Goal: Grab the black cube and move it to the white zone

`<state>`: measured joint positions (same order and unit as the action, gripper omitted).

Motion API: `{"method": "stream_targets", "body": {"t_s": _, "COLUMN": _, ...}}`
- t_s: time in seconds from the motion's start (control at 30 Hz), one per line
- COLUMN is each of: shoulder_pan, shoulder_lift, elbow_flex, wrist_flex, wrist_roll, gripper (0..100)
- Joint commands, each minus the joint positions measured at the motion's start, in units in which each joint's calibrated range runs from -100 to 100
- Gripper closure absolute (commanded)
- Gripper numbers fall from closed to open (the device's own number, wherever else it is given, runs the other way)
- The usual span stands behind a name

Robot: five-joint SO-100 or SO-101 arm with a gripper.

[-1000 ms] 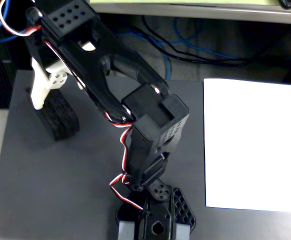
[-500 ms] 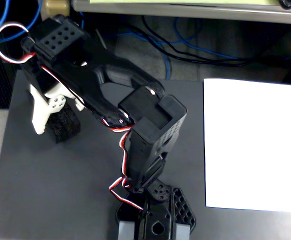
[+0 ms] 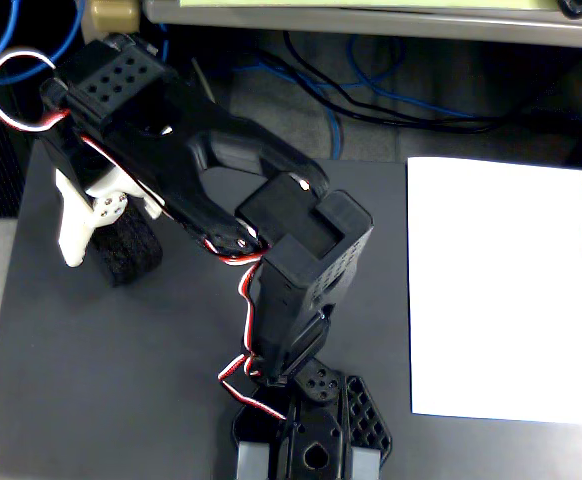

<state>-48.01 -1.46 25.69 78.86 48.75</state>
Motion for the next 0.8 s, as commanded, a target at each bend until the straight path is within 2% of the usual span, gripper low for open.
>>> {"method": "stream_targets", "body": {"t_s": 0.0, "shoulder_pan": 0.3, "shoulder_lift": -0.6, "elbow_flex": -0.4, "wrist_flex": -0.6, "wrist_roll": -0.4, "gripper": 68}}
{"method": "stream_targets", "body": {"t_s": 0.17, "shoulder_pan": 0.3, "shoulder_lift": -0.5, "elbow_flex": 3.1, "wrist_flex": -2.4, "wrist_roll": -0.5, "gripper": 74}}
{"method": "stream_targets", "body": {"t_s": 0.37, "shoulder_pan": 0.3, "shoulder_lift": -0.6, "elbow_flex": 13.3, "wrist_flex": -12.0, "wrist_roll": -0.5, "gripper": 83}}
{"method": "stream_targets", "body": {"t_s": 0.53, "shoulder_pan": 0.8, "shoulder_lift": -1.1, "elbow_flex": 13.8, "wrist_flex": -13.0, "wrist_roll": -1.1, "gripper": 99}}
{"method": "stream_targets", "body": {"t_s": 0.77, "shoulder_pan": 0.2, "shoulder_lift": -1.5, "elbow_flex": 8.7, "wrist_flex": -8.6, "wrist_roll": -5.0, "gripper": 98}}
